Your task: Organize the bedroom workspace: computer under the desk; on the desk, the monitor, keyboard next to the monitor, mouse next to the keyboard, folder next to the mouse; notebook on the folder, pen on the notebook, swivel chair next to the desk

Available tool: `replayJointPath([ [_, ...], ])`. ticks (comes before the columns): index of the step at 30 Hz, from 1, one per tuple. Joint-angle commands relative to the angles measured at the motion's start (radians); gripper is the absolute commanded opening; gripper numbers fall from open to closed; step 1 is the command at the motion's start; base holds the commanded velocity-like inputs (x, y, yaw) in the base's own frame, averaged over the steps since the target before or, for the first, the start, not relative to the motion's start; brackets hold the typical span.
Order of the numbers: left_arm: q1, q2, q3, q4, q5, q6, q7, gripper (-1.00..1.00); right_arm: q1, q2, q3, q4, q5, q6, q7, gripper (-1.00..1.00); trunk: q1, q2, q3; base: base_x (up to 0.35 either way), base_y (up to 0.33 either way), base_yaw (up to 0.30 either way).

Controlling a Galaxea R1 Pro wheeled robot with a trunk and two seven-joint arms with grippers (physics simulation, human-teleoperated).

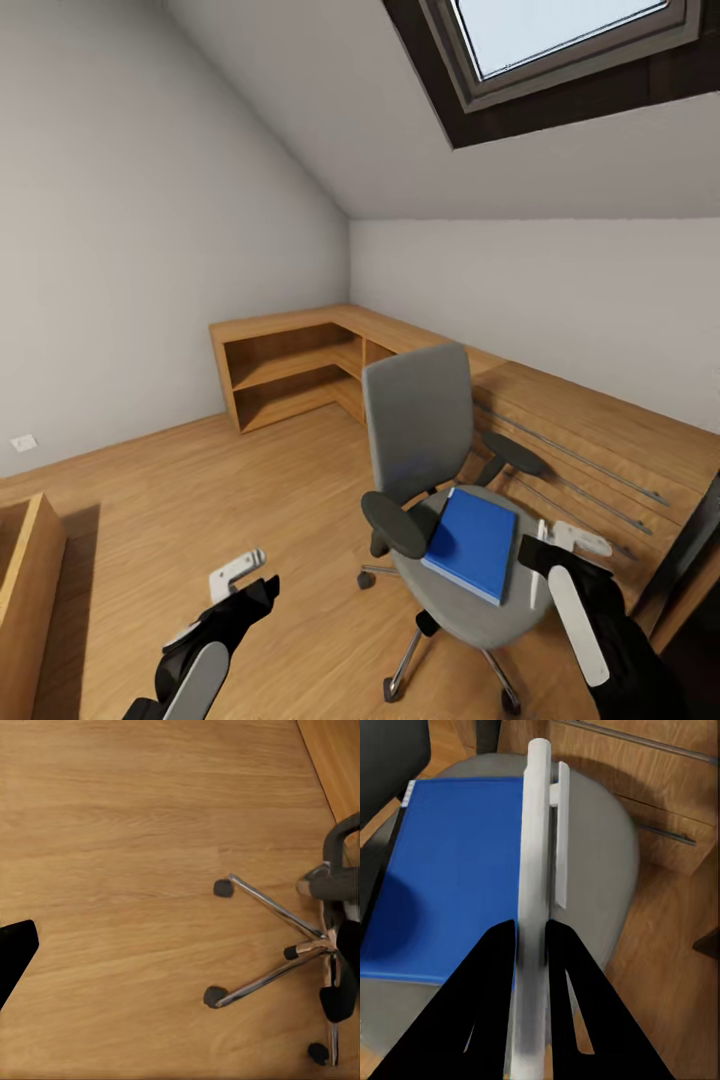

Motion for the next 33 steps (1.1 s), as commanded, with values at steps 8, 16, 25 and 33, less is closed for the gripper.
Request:
replayJointPath([
  [8,-0.001,0.0,-0.029,0.003,-0.02,0.0,0.008,1.0,0.015,0.011,-0.003,-0.08,-0.012,0.027,-0.017,-1.0,-0.031,0.056,0.024,-0.014,0.0,0.0],
  [16,-0.001,0.001,-0.06,-0.058,-0.045,-0.01,0.009,1.0,0.017,0.018,-0.005,-0.127,-0.011,0.032,-0.021,-1.0,-0.062,0.112,0.049,-0.035,0.0,0.0],
  [25,0.047,0.003,-0.106,-0.096,-0.047,-0.011,0.01,1.0,0.019,0.017,-0.006,-0.139,-0.011,0.033,-0.023,-1.0,-0.096,0.175,0.08,-0.122,0.0,-0.129],
  [33,0.048,0.003,-0.121,-0.098,-0.047,-0.012,0.037,1.0,0.019,0.019,-0.006,-0.139,-0.011,0.033,-0.022,-1.0,-0.127,0.231,0.106,-0.005,0.0,-0.055],
])
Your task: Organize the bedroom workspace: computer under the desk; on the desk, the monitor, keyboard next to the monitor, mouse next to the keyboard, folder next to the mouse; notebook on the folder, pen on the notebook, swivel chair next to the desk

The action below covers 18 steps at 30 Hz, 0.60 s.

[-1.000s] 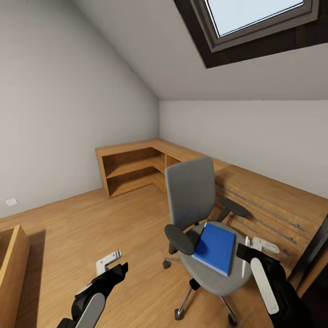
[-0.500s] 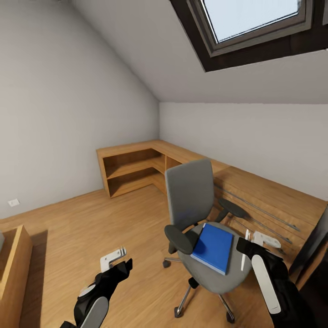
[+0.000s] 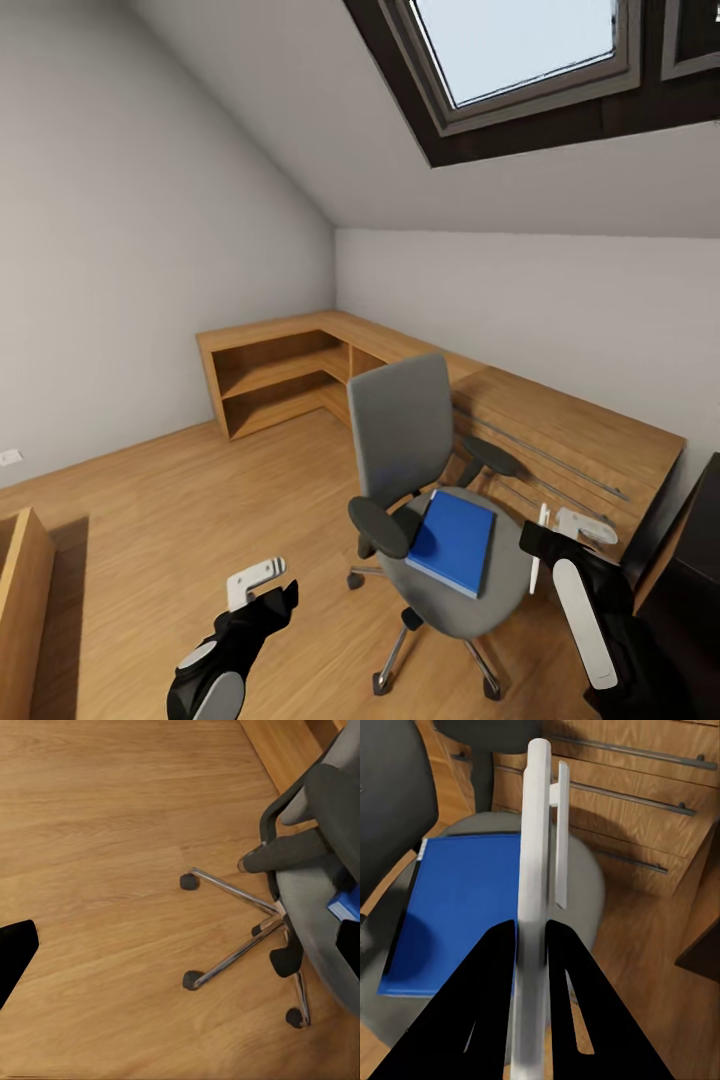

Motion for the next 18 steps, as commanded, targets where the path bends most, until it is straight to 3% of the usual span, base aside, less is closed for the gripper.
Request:
replayJointPath([
  [1,-0.001,0.001,-0.006,-0.002,0.007,0.002,0.016,1.0,-0.001,0.0,0.001,-0.001,-0.012,0.002,-0.01,-1.0,-0.004,0.007,0.002,-0.001,0.0,-0.014],
  [5,-0.001,0.001,-0.038,-0.003,0.007,0.001,0.062,1.0,-0.001,0.0,0.001,-0.001,-0.012,0.002,-0.011,-1.0,-0.019,0.035,0.015,0.0,0.0,-0.005],
  [18,-0.001,0.0,-0.059,-0.004,0.007,0.001,0.079,1.0,-0.001,-0.001,0.0,-0.002,-0.013,0.002,-0.011,-1.0,-0.069,0.126,0.055,0.0,0.0,-0.007],
])
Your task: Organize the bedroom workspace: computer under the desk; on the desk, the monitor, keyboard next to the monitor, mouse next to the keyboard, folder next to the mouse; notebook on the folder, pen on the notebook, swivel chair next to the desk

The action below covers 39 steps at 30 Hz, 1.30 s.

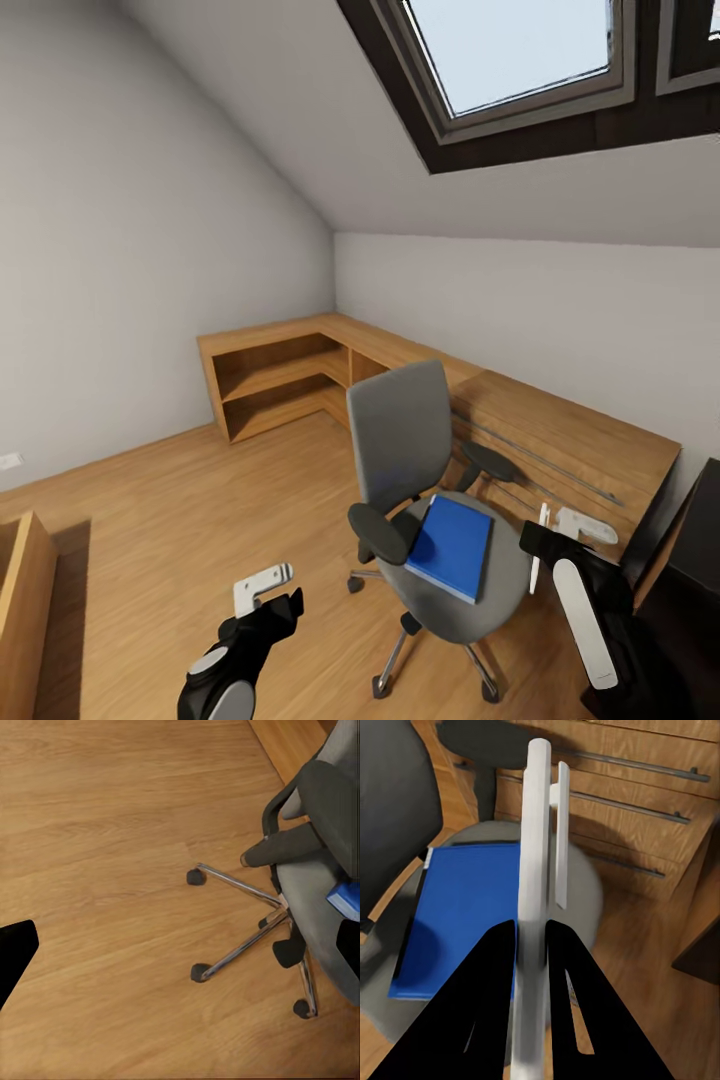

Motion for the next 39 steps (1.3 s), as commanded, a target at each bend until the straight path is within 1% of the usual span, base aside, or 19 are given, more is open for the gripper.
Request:
replayJointPath([
  [1,-0.001,0.001,-0.011,-0.001,0.006,0.002,0.009,1.0,-0.001,-0.001,0.0,-0.001,-0.012,0.002,-0.01,-1.0,-0.004,0.006,0.002,0.0,0.0,-0.125],
  [7,-0.001,0.002,-0.029,-0.001,0.006,0.002,0.011,1.0,-0.001,-0.001,0.0,-0.002,-0.012,0.002,-0.01,-1.0,-0.027,0.048,0.021,0.0,0.0,-0.194],
  [20,-0.001,0.001,-0.034,0.002,0.006,0.004,0.012,1.0,-0.001,-0.002,-0.002,-0.002,-0.012,0.002,-0.011,-1.0,-0.077,0.139,0.062,0.0,0.0,-0.254],
  [26,-0.001,0.001,-0.036,0.003,0.006,0.006,0.012,1.0,-0.001,-0.003,-0.014,-0.002,-0.012,0.002,-0.011,-1.0,-0.077,0.139,0.062,0.0,0.0,-0.263],
  [29,-0.001,0.001,-0.042,0.005,0.006,0.007,0.012,1.0,-0.001,-0.002,-0.018,-0.002,-0.012,0.002,-0.01,-1.0,-0.077,0.139,0.062,0.0,0.0,-0.264],
  [35,-0.001,0.002,-0.05,0.007,0.007,0.007,0.012,1.0,-0.001,-0.002,-0.02,-0.002,-0.012,0.002,-0.01,-1.0,-0.077,0.139,0.062,0.002,-0.001,-0.264],
  [39,-0.001,0.002,-0.052,0.008,0.006,0.004,0.012,1.0,-0.001,-0.003,-0.021,-0.001,-0.012,0.002,-0.01,-1.0,-0.077,0.139,0.062,0.152,-0.107,-0.264],
])
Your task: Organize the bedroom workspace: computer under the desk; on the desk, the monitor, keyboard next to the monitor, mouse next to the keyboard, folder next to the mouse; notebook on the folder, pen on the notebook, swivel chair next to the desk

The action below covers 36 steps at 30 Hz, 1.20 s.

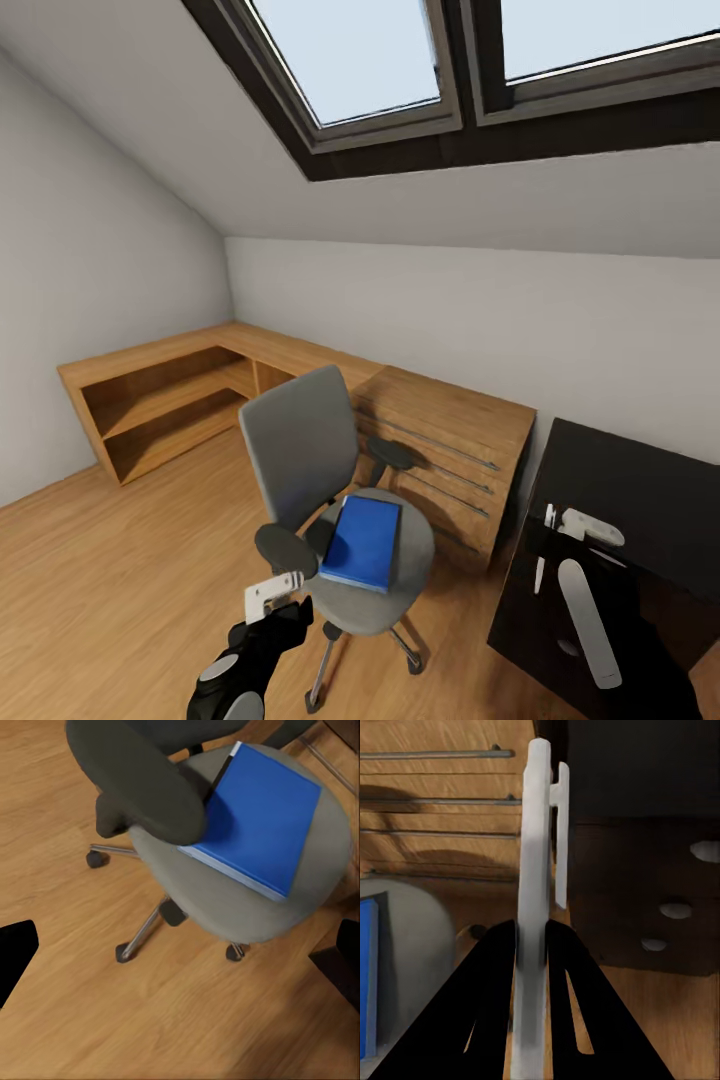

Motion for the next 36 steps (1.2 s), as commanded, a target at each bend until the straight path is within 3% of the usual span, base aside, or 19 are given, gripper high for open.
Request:
replayJointPath([
  [1,-0.001,0.001,-0.002,-0.001,0.006,0.002,0.009,1.0,-0.001,0.0,0.0,-0.001,-0.012,0.002,-0.01,-1.0,0.0,-0.001,-0.001,0.218,-0.159,-0.264],
  [3,-0.001,0.001,-0.003,-0.001,0.007,0.003,0.009,1.0,-0.001,0.0,0.0,-0.001,-0.012,0.002,-0.01,-1.0,0.0,-0.001,-0.001,0.238,-0.188,-0.264],
  [6,-0.001,0.001,-0.05,0.001,0.006,0.001,0.01,1.0,-0.001,0.0,-0.001,0.0,-0.011,0.002,-0.01,-1.0,0.0,-0.001,-0.001,0.256,-0.227,-0.263],
  [10,-0.001,0.001,-0.076,0.001,0.005,0.0,0.011,1.0,-0.001,0.0,-0.001,0.0,-0.011,0.002,-0.01,-1.0,0.0,-0.001,-0.001,0.272,-0.205,-0.142],
  [26,-0.001,0.001,-0.085,0.004,-0.017,0.0,0.011,1.0,-0.001,-0.003,-0.01,0.007,-0.011,0.002,-0.007,-1.0,0.0,-0.001,-0.001,0.312,-0.047,-0.009],
  [36,-0.001,-0.002,-0.094,0.023,-0.019,0.0,0.013,1.0,-0.001,-0.007,-0.02,0.035,-0.009,-0.001,-0.006,-1.0,0.0,-0.001,-0.001,0.296,-0.178,0.0],
])
